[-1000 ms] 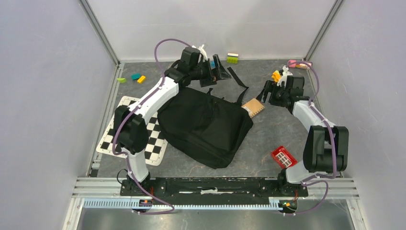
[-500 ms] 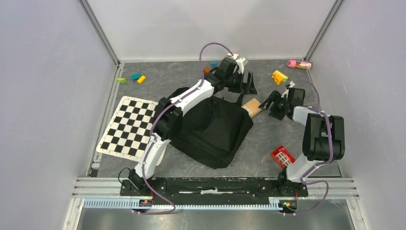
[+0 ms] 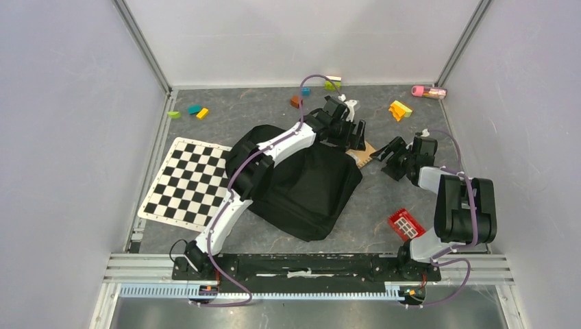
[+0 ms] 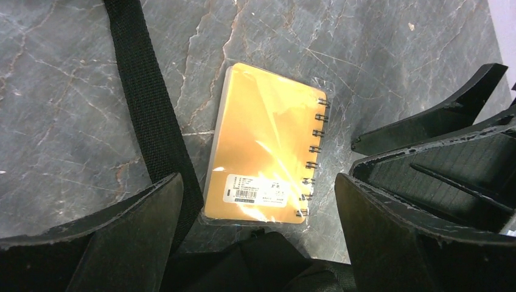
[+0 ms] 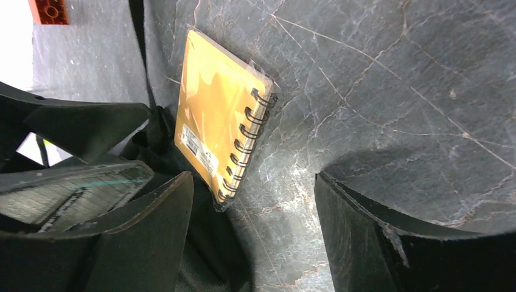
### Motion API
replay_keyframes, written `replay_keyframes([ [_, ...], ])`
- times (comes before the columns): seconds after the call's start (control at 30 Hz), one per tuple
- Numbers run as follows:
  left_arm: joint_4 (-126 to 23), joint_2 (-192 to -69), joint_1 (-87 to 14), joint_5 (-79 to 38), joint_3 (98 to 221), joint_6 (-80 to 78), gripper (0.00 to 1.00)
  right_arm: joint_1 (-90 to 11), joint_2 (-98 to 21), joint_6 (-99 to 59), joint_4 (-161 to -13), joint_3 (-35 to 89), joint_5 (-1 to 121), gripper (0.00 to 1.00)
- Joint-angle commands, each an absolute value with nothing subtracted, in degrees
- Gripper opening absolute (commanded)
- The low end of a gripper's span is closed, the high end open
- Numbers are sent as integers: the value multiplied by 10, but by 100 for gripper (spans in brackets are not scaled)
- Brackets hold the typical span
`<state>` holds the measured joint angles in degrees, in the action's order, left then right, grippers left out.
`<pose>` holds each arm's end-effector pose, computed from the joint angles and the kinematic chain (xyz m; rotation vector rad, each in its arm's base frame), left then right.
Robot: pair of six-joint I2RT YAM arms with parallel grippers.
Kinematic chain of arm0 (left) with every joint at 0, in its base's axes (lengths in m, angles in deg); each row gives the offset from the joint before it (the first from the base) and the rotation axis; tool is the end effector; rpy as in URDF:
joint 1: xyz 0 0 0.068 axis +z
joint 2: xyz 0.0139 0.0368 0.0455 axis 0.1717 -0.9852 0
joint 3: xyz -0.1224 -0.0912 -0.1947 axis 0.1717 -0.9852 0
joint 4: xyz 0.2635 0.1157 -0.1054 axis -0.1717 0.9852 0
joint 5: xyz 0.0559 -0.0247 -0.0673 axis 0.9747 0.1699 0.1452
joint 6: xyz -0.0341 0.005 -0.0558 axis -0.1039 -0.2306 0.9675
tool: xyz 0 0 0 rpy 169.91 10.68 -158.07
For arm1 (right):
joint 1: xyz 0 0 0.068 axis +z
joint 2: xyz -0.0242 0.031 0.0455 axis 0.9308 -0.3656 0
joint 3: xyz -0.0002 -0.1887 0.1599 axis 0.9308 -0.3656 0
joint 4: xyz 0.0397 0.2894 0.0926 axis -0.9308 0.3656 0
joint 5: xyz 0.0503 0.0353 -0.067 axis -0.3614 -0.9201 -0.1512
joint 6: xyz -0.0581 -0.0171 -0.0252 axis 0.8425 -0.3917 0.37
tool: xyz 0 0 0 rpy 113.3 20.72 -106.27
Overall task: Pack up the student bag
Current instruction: Pick up the stationery from the center of the board.
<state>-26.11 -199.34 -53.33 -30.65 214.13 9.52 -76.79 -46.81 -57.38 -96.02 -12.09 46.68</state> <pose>0.4266 -0.4269 0.1413 0.6362 2.3424 -0.9301 0.3290 -0.0286 0.0708 0.8882 2.2270 0.7413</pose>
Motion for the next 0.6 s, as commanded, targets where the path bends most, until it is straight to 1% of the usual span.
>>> replay_keyframes([
  [0.0,-257,-2015,-544,-287,2163,83,100,-756,-462,-617,-998,-136,465,78],
  [0.17,-226,-2052,-544,-297,2199,118,100,-723,-484,-645,-1028,-135,464,78],
  [0.33,-207,-2058,-543,-322,2193,124,98,-707,-507,-666,-1046,-132,485,76],
  [0.43,-206,-2056,-543,-359,2180,124,91,-707,-518,-666,-1069,-127,492,74],
  [0.47,-206,-2055,-543,-370,2177,129,85,-707,-526,-663,-1078,-121,489,72],
  [0.57,-214,-2046,-542,-410,2161,145,74,-707,-550,-653,-1123,-110,470,67],
])
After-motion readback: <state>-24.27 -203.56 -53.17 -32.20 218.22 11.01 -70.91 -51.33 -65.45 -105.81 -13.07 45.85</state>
